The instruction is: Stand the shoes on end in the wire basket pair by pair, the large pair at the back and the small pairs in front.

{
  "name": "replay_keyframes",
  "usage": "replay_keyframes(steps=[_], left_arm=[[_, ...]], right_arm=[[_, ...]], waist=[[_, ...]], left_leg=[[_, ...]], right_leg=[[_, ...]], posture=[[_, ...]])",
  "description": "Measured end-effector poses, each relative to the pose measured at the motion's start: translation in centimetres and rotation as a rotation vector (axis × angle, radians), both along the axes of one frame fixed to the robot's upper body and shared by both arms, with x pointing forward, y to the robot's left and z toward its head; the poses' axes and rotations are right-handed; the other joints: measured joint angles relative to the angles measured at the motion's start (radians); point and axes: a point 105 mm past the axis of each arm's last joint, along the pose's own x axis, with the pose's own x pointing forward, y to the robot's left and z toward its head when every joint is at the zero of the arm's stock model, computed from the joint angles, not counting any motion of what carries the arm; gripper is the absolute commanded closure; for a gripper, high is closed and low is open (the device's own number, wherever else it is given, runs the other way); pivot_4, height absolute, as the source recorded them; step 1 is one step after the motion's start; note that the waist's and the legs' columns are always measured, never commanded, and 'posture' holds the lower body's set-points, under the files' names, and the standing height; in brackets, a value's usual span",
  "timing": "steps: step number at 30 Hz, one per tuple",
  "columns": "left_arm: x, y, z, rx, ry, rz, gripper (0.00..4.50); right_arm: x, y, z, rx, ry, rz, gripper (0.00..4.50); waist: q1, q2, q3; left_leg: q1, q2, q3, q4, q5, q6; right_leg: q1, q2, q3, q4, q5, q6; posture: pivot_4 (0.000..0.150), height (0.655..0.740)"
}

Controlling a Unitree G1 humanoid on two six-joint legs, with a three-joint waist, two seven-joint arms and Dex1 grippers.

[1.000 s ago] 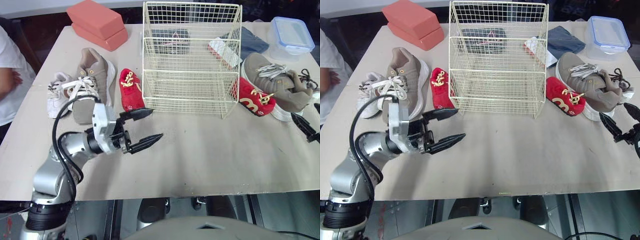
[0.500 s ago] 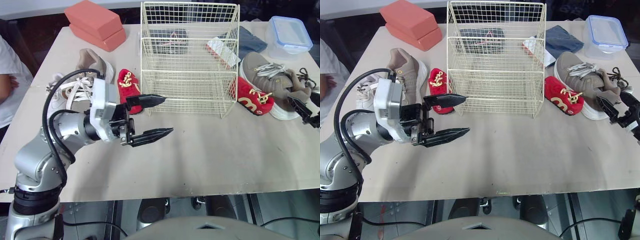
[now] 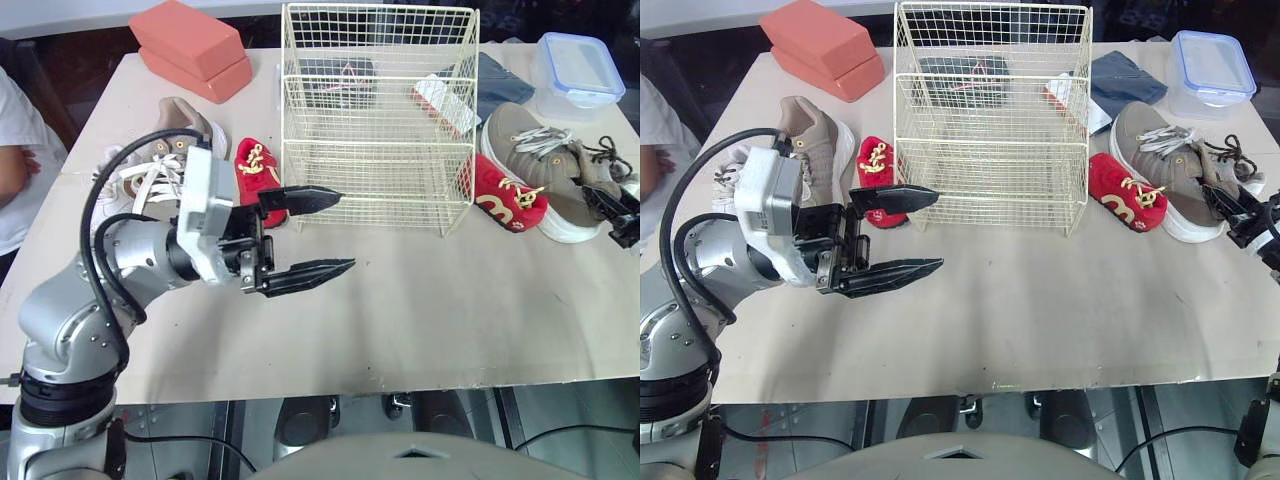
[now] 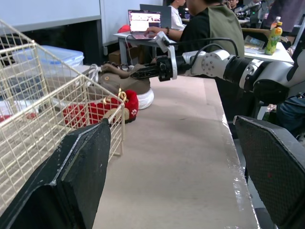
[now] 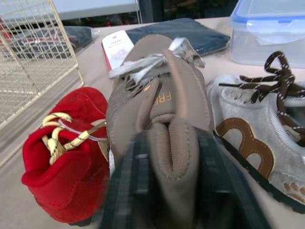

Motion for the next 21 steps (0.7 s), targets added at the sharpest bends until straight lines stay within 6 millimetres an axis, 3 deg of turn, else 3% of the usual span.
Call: replay_keyframes(steps=[10,13,17,18,21], left_arm=[[0.2,-0.5,0.3,0.009,-0.018,-0.029,0.0],[0.5,-0.3,0.3,0.012,-0.013,-0.027,0.0],[1.1,0.0,0.7,0.009,-0.022,-0.032,0.0],[1.3,0.1,1.0,0.008,-0.028,-0.034,0.0],[1.7,0.3,1.3,0.021,-0.043,-0.047,0.0]], right_arm=[[-0.6,-0.2,0.1,0.014,-0.028,-0.05,4.46],[-0.8,-0.5,1.1,0.037,-0.077,-0.077,4.46],[-0.7,0.0,6.1,0.046,-0.276,-0.09,4.46],[-0.6,1.2,8.8,0.024,-0.382,-0.052,4.46],[-0.8,3.9,13.7,-0.017,-0.566,0.034,4.46]], waist=[[0.002,0.001,0.0],[0.001,0.003,0.002],[-0.005,0.005,0.005],[-0.01,0.006,0.005],[-0.014,0.006,0.005]], left_leg=[[0.0,0.0,0.0,0.0,0.0,0.0],[0.0,0.0,0.0,0.0,0.0,0.0],[0.0,0.0,0.002,0.0,0.0,0.0],[0.0,0.0,0.002,0.0,0.001,-0.001],[0.0,0.0,0.002,-0.001,0.001,-0.002]], right_leg=[[0.0,0.0,0.0,0.0,0.0,0.0],[0.0,0.0,0.0,0.0,0.0,0.0],[-0.001,0.001,0.002,0.0,0.0,0.0],[-0.002,0.002,0.003,0.001,0.0,0.0],[-0.002,0.002,0.003,0.001,0.0,0.0]], posture=[[0.15,0.686],[0.15,0.686],[0.15,0.686],[0.15,0.686],[0.15,0.686]])
